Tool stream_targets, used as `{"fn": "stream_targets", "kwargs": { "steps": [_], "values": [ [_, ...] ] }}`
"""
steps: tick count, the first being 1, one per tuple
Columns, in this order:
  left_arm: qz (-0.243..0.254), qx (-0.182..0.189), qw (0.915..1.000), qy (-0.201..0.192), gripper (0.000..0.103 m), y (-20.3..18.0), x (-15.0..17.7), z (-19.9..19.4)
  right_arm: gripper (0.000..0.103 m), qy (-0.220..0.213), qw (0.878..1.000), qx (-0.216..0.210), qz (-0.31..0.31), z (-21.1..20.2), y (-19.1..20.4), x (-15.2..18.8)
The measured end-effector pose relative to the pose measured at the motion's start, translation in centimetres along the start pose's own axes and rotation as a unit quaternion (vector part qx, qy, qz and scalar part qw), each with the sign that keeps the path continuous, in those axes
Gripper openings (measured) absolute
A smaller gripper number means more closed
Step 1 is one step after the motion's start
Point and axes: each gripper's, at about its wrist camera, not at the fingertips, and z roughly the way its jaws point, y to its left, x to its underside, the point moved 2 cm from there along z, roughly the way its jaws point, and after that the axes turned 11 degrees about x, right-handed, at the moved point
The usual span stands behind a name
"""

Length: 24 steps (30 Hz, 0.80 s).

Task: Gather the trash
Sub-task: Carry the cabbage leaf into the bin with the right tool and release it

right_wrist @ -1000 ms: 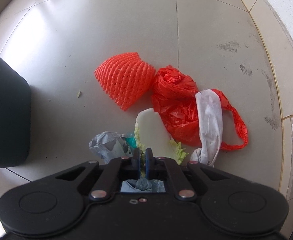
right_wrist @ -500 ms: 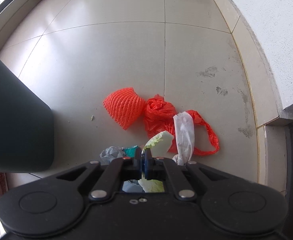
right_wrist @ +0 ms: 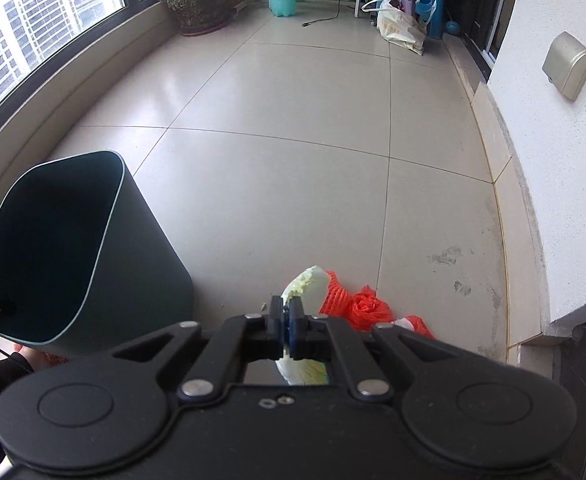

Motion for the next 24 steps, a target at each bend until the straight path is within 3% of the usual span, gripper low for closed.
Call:
{"fn": "stream_targets", "kwargs": {
  "steps": [5, 14, 24],
  "values": [
    [-0.002, 0.004, 1.0, 0.0, 0.016, 0.2, 0.0, -0.2, 0.001, -0.025, 0.999, -0.047, 0.004, -2.6, 2.1, -2.7],
    [-0.003, 0.008, 1.0, -0.002, 0.016, 0.4, -0.1, -0.4, 0.001, -0.068, 0.988, -0.127, -0.054, -6.2, 9.3, -6.3],
    [-0.008, 0.018, 0.9998, -0.002, 0.016, 1.0, -0.2, -0.5, 0.001, -0.03, 0.981, -0.162, -0.102, -0.3, 18.6, -6.4]
  ]
}}
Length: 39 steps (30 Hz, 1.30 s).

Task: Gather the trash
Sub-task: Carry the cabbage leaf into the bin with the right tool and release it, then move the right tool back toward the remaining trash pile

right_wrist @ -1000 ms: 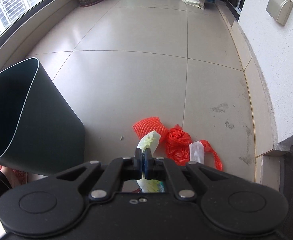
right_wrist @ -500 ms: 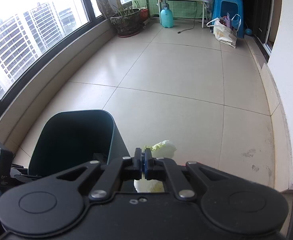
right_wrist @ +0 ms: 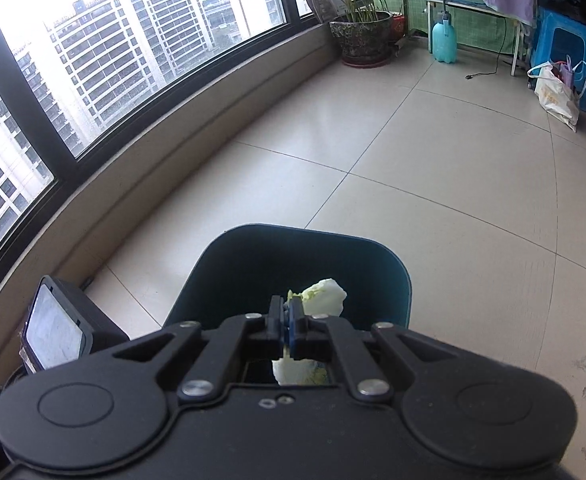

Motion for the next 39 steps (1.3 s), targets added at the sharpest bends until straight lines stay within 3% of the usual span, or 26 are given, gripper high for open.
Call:
{"fn": "stream_targets", "kwargs": {
  "steps": [7, 18, 22, 28, 39],
  "values": [
    [0.0, 0.001, 1.0, -0.004, 0.016, 0.1, 0.1, -0.2, 0.001, 0.056, 0.998, -0.002, 0.004, 6.2, 2.0, 2.4],
    [-0.004, 0.001, 1.0, -0.004, 0.016, 0.1, 0.0, -0.4, 0.002, 0.134, 0.99, 0.046, -0.011, 12.5, 1.9, 4.6],
    [-0.002, -0.001, 1.0, -0.004, 0.016, -0.1, 0.0, -0.4, 0.018, 0.141, 0.989, 0.042, -0.003, 12.3, 1.4, 4.2],
    [0.001, -0.003, 1.0, -0.005, 0.016, -0.2, 0.1, -0.3, 0.023, 0.134, 0.991, 0.024, -0.004, 11.0, 1.6, 4.1],
    [0.002, -0.01, 0.9999, -0.004, 0.016, -0.5, 0.1, -0.1, 0.032, 0.082, 0.997, -0.013, -0.007, 4.3, 0.0, 3.8]
  ]
}}
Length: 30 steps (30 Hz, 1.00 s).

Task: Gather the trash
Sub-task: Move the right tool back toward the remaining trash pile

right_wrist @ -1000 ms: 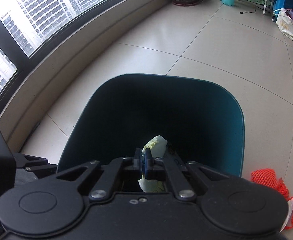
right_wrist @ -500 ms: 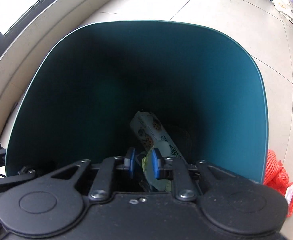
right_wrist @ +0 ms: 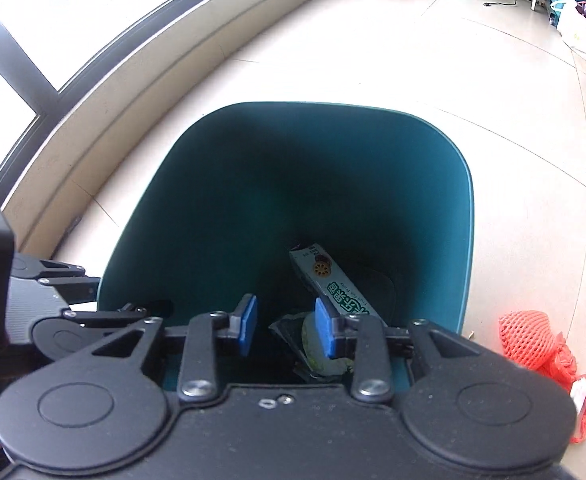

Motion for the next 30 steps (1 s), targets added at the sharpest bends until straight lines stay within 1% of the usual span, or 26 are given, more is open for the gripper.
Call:
{"fn": "stream_targets", "kwargs": {
  "steps": [4, 7, 12, 14, 18, 23, 24, 26, 28, 30],
  "values": [
    [0.001, -0.004, 1.0, 0.001, 0.016, -0.3, 0.0, 0.2, 0.035, -0.019, 1.0, -0.007, 0.008, -2.7, -0.9, 0.5],
    [0.002, -0.006, 1.0, -0.002, 0.016, -0.4, 0.1, 0.2, 0.037, -0.036, 0.999, -0.002, 0.015, -4.7, -2.3, 1.1],
    [0.001, -0.011, 0.9999, -0.005, 0.016, -0.4, 0.3, 0.2, 0.04, -0.056, 0.997, 0.016, 0.052, -7.0, -6.2, 2.8],
    [-0.001, -0.013, 0.9999, -0.004, 0.016, -0.5, 0.3, 0.2, 0.044, -0.058, 0.996, 0.028, 0.065, -7.5, -7.8, 3.8],
    [0.001, -0.018, 0.9998, -0.004, 0.016, -0.7, 0.3, 0.2, 0.048, -0.046, 0.993, 0.053, 0.094, -6.8, -11.2, 6.3],
    [-0.005, -0.021, 0.9998, -0.002, 0.016, -0.8, 0.2, 0.3, 0.056, -0.019, 0.989, 0.077, 0.122, -4.1, -14.6, 9.3],
    [-0.004, -0.023, 0.9997, -0.002, 0.016, -0.8, 0.2, 0.4, 0.057, -0.013, 0.989, 0.079, 0.127, -3.5, -15.1, 9.7],
    [-0.002, -0.027, 0.9996, -0.001, 0.016, -1.0, 0.2, 0.4, 0.063, -0.003, 0.987, 0.083, 0.136, -2.3, -16.3, 10.7],
    [-0.002, -0.03, 0.9995, -0.001, 0.016, -1.1, 0.2, 0.6, 0.065, 0.014, 0.985, 0.089, 0.148, -0.6, -17.2, 12.1],
    [-0.004, -0.03, 0.9995, 0.0, 0.016, -1.1, 0.1, 0.6, 0.068, 0.035, 0.983, 0.083, 0.158, 1.5, -18.0, 13.9]
  ]
}}
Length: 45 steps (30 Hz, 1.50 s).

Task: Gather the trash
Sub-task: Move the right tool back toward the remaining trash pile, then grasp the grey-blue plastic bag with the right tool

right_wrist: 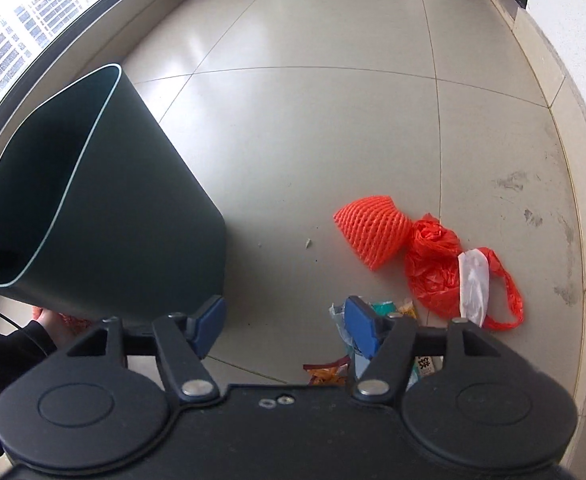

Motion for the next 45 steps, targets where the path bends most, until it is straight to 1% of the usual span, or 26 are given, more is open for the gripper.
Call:
{"fn": "stream_targets", "kwargs": {
  "steps": [2, 5, 9, 15, 19, 22, 24, 26, 33, 35, 37, 45],
  "values": [
    [-0.001, 0.001, 1.0, 0.001, 0.016, 0.0, 0.0, 0.0, 0.076, 0.017, 1.0, 0.001, 0.009, 1.9, -0.5, 0.9],
    [-0.002, 0.003, 1.0, 0.001, 0.016, 0.1, 0.0, 0.0, 0.078, 0.041, 0.999, 0.003, 0.034, 4.6, -1.6, 1.9],
    [-0.003, 0.006, 1.0, 0.003, 0.016, 0.2, 0.0, 0.1, 0.078, 0.07, 0.994, 0.017, 0.083, 7.9, -3.5, 2.9],
    [-0.003, 0.012, 0.9999, 0.006, 0.016, 0.4, 0.0, 0.2, 0.074, 0.098, 0.985, 0.026, 0.137, 11.0, -5.7, 4.2],
    [-0.005, 0.016, 0.9998, 0.007, 0.016, 0.7, -0.1, 0.3, 0.072, 0.11, 0.98, 0.034, 0.162, 12.7, -6.9, 5.0],
    [-0.002, 0.015, 0.9999, 0.008, 0.016, 0.7, -0.1, 0.3, 0.071, 0.125, 0.979, 0.039, 0.159, 14.0, -7.3, 5.6],
    [-0.002, 0.016, 0.9998, 0.01, 0.016, 0.7, -0.1, 0.4, 0.07, 0.133, 0.979, 0.051, 0.149, 14.5, -7.3, 6.1],
    [-0.003, 0.016, 0.9998, 0.011, 0.016, 0.7, -0.1, 0.6, 0.066, 0.138, 0.977, 0.058, 0.15, 14.9, -7.5, 6.5],
    [0.002, 0.014, 0.9998, 0.015, 0.016, 0.6, -0.1, 1.0, 0.058, 0.147, 0.974, 0.058, 0.161, 15.5, -8.2, 7.2],
    [0.005, 0.011, 0.9998, 0.015, 0.016, 0.5, -0.1, 1.1, 0.05, 0.145, 0.974, 0.058, 0.166, 15.5, -8.1, 7.1],
    [0.005, 0.011, 0.9998, 0.015, 0.016, 0.4, -0.1, 1.1, 0.045, 0.144, 0.974, 0.059, 0.167, 15.5, -7.9, 7.0],
    [0.01, 0.007, 0.9998, 0.016, 0.016, 0.1, 0.0, 1.4, 0.043, 0.128, 0.976, 0.071, 0.159, 13.9, -7.1, 5.9]
  ]
}}
